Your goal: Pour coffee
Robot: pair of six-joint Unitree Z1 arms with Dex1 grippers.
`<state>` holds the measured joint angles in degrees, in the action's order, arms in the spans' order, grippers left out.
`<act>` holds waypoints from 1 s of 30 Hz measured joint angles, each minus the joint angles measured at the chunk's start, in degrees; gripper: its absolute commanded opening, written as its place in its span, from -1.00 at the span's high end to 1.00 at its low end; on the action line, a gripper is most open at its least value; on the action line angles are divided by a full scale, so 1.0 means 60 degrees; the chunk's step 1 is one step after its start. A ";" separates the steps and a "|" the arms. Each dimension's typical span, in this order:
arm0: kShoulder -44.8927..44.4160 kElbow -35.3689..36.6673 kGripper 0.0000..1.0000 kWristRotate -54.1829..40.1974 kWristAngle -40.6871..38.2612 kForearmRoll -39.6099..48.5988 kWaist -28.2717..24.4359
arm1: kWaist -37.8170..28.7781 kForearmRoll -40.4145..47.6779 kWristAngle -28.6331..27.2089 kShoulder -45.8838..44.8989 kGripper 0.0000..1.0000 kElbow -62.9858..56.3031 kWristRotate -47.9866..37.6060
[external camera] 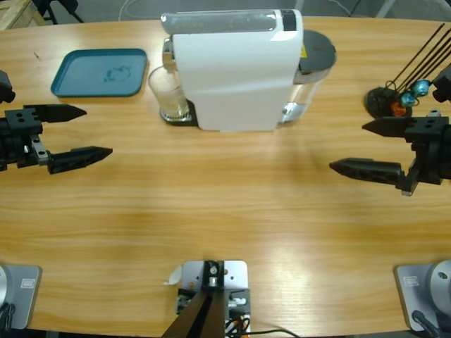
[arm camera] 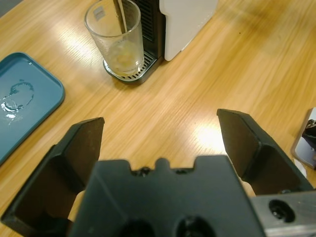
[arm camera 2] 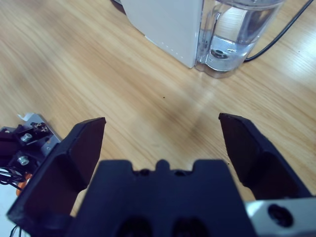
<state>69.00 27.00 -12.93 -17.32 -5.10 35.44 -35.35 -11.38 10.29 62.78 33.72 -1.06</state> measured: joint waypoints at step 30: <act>0.0001 -0.0048 -0.99 0.0136 0.0099 -0.0001 0.0157 | 0.0001 0.0000 0.0000 0.0043 -1.00 0.0002 0.0001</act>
